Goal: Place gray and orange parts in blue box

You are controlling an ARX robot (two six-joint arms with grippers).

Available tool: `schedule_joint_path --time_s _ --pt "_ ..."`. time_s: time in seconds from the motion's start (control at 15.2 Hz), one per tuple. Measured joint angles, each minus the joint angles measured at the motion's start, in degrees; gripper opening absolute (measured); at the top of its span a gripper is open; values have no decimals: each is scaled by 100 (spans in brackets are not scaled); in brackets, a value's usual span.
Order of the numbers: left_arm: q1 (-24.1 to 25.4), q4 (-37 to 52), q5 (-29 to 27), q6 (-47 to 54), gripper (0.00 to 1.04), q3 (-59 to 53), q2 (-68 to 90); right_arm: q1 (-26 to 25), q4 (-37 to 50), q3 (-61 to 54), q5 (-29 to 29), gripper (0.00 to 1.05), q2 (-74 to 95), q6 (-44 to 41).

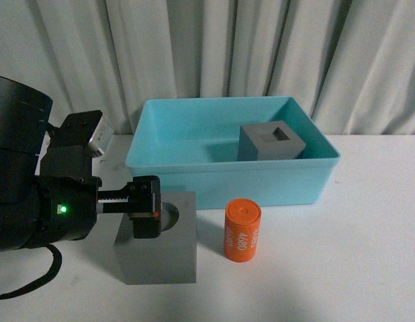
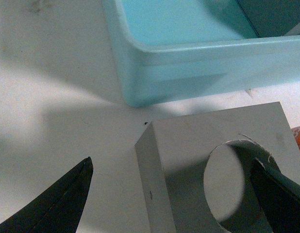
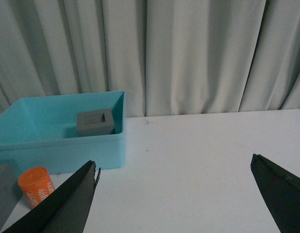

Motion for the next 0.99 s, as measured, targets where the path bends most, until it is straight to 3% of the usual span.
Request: schedule_joint_path --time_s 0.72,0.79,0.86,0.92,0.99 --pt "-28 105 26 164 98 114 396 0 0 0 0 98 0 0" --pt "-17 118 57 179 94 120 409 0 0 0 0 98 0 0" --pt "0 146 111 186 75 120 409 0 0 0 0 98 0 0" --pt "28 142 129 188 43 98 348 0 0 0 0 98 0 0" --pt "57 66 133 177 32 46 229 0 0 0 0 98 0 0"
